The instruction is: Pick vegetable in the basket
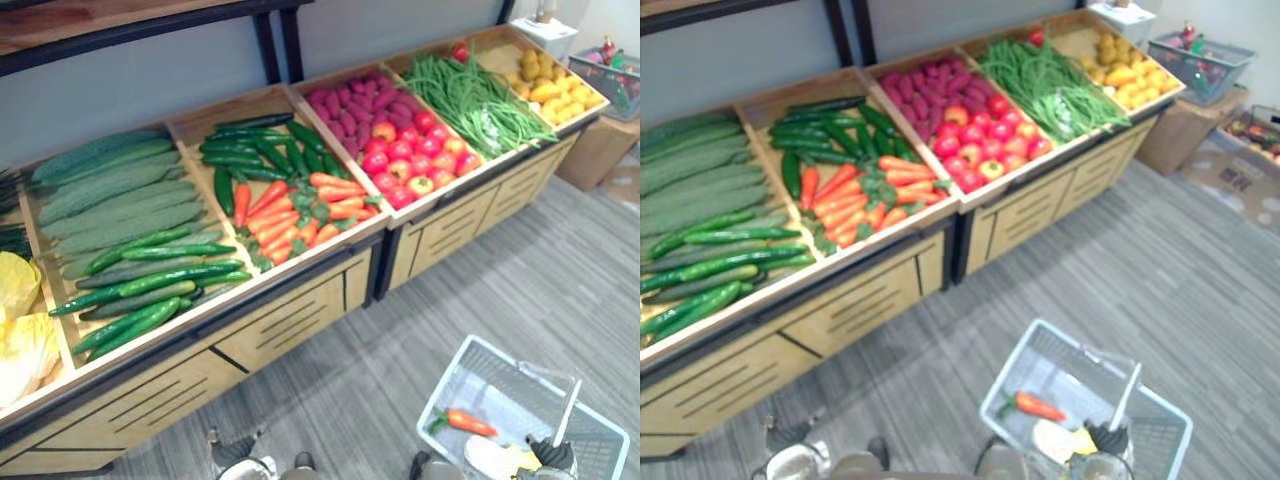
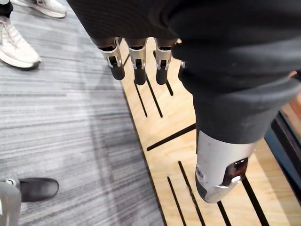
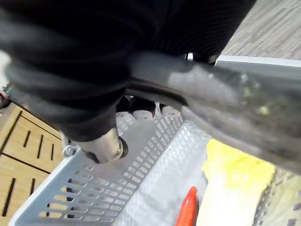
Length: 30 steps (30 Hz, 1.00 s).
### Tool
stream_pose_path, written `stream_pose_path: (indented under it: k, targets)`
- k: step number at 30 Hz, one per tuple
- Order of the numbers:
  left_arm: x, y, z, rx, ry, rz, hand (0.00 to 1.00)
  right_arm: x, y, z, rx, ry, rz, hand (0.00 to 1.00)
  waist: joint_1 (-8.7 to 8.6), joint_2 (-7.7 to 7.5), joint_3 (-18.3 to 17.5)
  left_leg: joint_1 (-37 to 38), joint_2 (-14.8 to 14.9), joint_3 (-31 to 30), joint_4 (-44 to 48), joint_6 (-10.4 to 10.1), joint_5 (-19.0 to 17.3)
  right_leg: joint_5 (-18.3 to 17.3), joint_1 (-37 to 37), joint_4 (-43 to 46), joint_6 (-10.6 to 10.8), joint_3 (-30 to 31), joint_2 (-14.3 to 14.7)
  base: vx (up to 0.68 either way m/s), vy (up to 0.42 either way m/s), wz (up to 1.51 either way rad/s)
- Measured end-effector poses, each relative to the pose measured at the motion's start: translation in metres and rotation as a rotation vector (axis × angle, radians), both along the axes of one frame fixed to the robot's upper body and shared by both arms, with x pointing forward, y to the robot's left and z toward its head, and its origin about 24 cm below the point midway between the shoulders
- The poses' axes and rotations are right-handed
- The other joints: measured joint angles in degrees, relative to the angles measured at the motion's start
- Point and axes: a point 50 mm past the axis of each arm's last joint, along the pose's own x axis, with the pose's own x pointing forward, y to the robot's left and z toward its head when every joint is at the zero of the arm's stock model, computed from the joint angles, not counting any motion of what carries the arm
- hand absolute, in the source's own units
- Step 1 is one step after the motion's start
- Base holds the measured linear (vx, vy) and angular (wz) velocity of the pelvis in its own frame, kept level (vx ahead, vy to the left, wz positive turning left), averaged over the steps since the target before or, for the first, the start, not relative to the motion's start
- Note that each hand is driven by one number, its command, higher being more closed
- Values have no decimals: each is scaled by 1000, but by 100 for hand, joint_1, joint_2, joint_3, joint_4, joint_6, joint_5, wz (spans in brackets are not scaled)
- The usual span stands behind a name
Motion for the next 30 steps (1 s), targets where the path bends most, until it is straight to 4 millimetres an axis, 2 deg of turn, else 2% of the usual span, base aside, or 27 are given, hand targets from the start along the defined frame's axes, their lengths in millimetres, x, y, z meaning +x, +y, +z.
stream_pose_path:
  k: [1, 2, 4, 5, 7, 9, 10, 11, 12, 13, 15, 16, 18, 19, 20, 21, 22, 23, 24, 25, 27, 28, 30]
  targets:
    - [0, 2, 1, 8, 0, -5, 0, 0, 0, 0, 2, -2, -4, 100, 0, -10, -8, 53, 46, -76, 1, -1, -18, 119, -46, 207, 42, 36, 16, 85, 23, 29]
    - [1, 7, 3, 27, -5, -10, 0, -1, 3, -1, 5, 1, 3, 100, -19, -24, -5, 135, 165, -199, -1, -4, -42, 388, -148, 571, 76, 52, 27, 128, -11, 39]
    - [5, 15, 6, 51, -13, -11, 0, 0, 7, -2, 14, -4, 10, 100, -21, -64, -23, 125, 347, -385, 16, -51, -79, 243, -314, 739, -78, 43, 97, 167, -63, 40]
    - [9, 20, 8, 60, -23, 3, 0, 1, 9, -2, 17, -4, 22, 100, -10, -87, -16, 79, 442, -504, 34, -91, -105, -18, -352, 500, -118, 57, 124, 167, -106, 38]
    - [8, 24, 7, 59, -14, 37, 0, 3, 11, -3, 19, -2, 35, 100, -15, -89, -17, 28, 520, -699, 59, -154, -148, -72, -331, -270, -116, 420, 149, 207, -181, 43]
    - [7, 28, 5, 58, -7, 69, 0, 1, 12, -6, 28, 11, 33, 100, -53, -116, -23, -37, 543, -933, 113, -288, -233, 3, -258, -1083, -1, 811, 122, 235, -247, 58]
    - [4, 32, 5, 62, -1, 96, 0, -2, 13, -8, 37, 28, 31, 100, -91, -203, -67, -22, 529, -1076, 92, -452, -260, 74, -136, -1495, 43, 859, 37, 281, -399, 73]
    - [-1, 32, 1, 49, 23, 124, 0, -1, 10, -9, 37, 42, 32, 100, -101, -98, -96, 33, 663, -1231, 27, -600, -247, -37, -94, -1328, 364, 665, 97, 349, -453, 67]
    - [-4, 28, -1, 33, 32, 137, 0, 0, 5, -9, 28, 45, 22, 100, -87, -17, -139, 75, 761, -1227, -29, -594, -130, -189, -129, -1193, 245, 564, 177, 379, -422, 47]
    - [-7, 21, -5, 7, 40, 154, 0, 5, -5, -4, 5, 35, 18, 100, -91, 163, -163, 137, 881, -1225, -131, -625, 123, -476, -223, -830, 127, 477, 265, 316, -299, 27]
    - [-13, 13, -9, -17, 57, 163, 0, 11, -12, -2, -7, 38, 41, 100, -92, 234, -169, 141, 997, -1233, -172, -596, 490, -675, -231, -637, -34, 329, 359, 300, -331, 22]
    - [-14, 12, -9, -19, 57, 166, 0, 12, -13, -2, -2, 47, 47, 100, -107, 253, -181, -35, 1018, -1248, 45, -513, 801, -709, -104, -751, -99, 239, 410, 246, -273, 24]
    - [-13, 12, -9, -21, 53, 167, 0, 7, -13, -5, 8, 71, 44, 100, -187, 278, -181, -353, 1026, -1314, 645, -437, 1036, -696, 268, -1084, -131, 37, 407, 220, -226, 44]
    - [-14, 12, -9, -22, 54, 167, 0, 4, -14, -7, 11, 82, 39, 100, -226, 237, -155, -444, 1027, -1336, 877, -446, 1101, -685, 425, -1211, -147, -21, 397, 187, -122, 48]
    - [-14, 11, -9, -21, 56, 161, 0, -1, -16, -7, 9, 93, 27, 100, -232, 224, -147, -611, 1002, -1322, 1293, -536, 982, -654, 720, -1442, -185, -105, 331, 164, -37, 22]
    - [-14, 10, -8, -16, 50, 149, 0, -3, -18, -7, 6, 94, 21, 100, -227, 218, -144, -631, 848, -1213, 1418, -588, 606, -639, 905, -1577, -184, -107, 303, 144, 2, 9]
    - [-12, 9, -7, -12, 42, 142, 0, -2, -18, -7, 4, 93, 21, 100, -227, 218, -143, -643, 755, -1167, 1344, -555, 472, -636, 953, -1599, -177, -109, 291, 128, 88, -4]
    - [-4, 11, 0, 14, 1, 122, 0, -3, -18, -7, 8, 91, 11, 100, -242, 242, -145, -686, 536, -871, 949, -333, 404, -609, 958, -1617, -129, -136, 298, 87, 97, 15]
    - [3, 13, 6, 35, -35, 115, 0, -7, -16, -9, 16, 94, -6, 100, -241, 263, -173, -611, 487, -762, 775, -292, 442, -567, 944, -1682, -64, -164, 296, 94, 99, 25]
    - [12, 13, 13, 49, -77, 100, 0, -9, -16, -9, 16, 93, -17, 100, -239, 242, -161, -605, 434, -752, 646, -274, 461, -549, 940, -1742, -32, -188, 285, 44, 67, 30]
    - [39, 14, 42, 154, -213, 10, 0, -8, -15, -7, 11, 75, -25, 100, -178, 153, -88, -623, 352, -734, 376, -276, 462, -372, 868, -1987, 67, -175, 247, 3, 113, 2]
    - [45, 14, 50, 188, -245, -12, 0, -6, -14, -6, 10, 65, -25, 100, -143, 142, -67, -612, 341, -728, 376, -276, 462, -316, 873, -2042, 72, -141, 244, -37, 115, -24]
    - [61, 12, 84, 335, -370, -96, 0, -3, -8, -4, 2, 44, 3, 100, -82, 123, -50, -494, 359, -548, 378, -281, 457, -123, 925, -2185, 73, -15, 242, -46, 60, -36]
